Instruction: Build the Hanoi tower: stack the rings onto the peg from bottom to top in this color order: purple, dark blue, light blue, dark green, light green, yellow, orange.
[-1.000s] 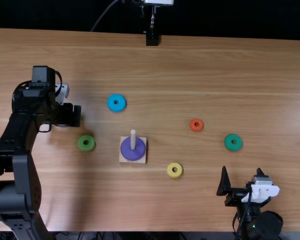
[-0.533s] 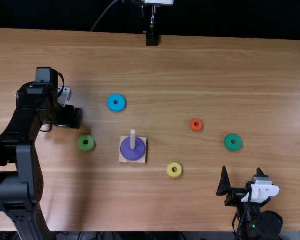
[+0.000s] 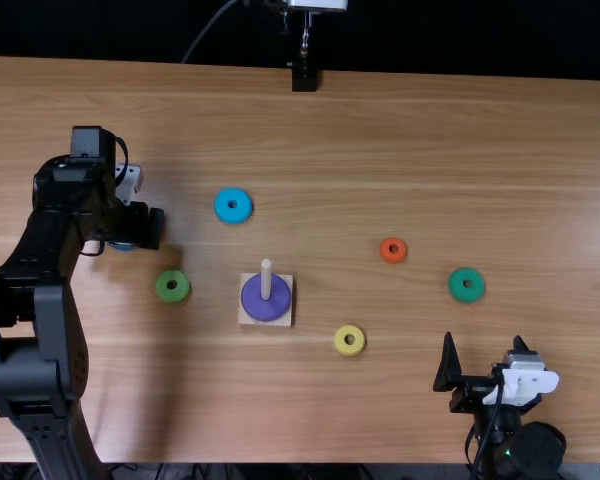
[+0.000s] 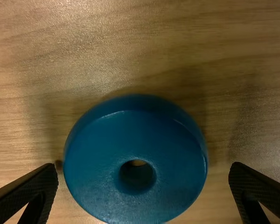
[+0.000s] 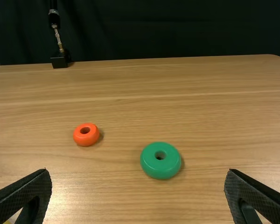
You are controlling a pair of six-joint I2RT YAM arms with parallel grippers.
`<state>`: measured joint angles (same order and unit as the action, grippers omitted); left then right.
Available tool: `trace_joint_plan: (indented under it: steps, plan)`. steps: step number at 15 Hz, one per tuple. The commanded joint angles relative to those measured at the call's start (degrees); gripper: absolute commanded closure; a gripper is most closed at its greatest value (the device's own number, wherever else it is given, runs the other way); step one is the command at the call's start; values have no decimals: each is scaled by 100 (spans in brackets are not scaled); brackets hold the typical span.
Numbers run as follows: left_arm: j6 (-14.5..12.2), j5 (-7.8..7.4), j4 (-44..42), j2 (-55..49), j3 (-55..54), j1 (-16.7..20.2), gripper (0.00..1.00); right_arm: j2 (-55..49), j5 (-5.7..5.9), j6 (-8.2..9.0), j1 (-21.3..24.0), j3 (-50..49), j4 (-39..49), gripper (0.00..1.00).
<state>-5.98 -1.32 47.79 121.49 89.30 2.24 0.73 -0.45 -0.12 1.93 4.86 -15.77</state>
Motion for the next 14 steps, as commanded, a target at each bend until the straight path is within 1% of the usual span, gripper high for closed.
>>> trace_joint_plan:
  steps: [1,2,3,4,5,6,10,11,13,14]
  plan:
    - [-67,-26,9,147,176,-13,0,-73,3,-20,61,-398,-401,0]
    - [-67,-37,9,147,167,4,16,-73,13,-20,61,-398,-401,0]
    - [-67,-37,-1,147,167,4,46,-73,3,-30,61,-398,-401,0]
    - [-67,-47,-22,138,158,13,70,-73,3,-30,61,-398,-391,0]
    - [-88,-58,-22,138,167,31,84,-73,3,-20,61,-398,-391,0]
    - [-88,-58,-22,129,158,40,87,-73,3,-20,61,-398,-391,0]
    - [-88,-58,9,59,176,31,88,-73,3,-20,61,-398,-401,0]
    - [-88,-89,210,15,185,22,88,-73,3,-20,61,-398,-401,0]
    - [-98,-89,1011,-345,255,-39,87,-73,3,-20,61,-398,-391,0]
    - [-98,-100,1212,-512,272,-39,87,-73,13,-20,61,-398,-391,0]
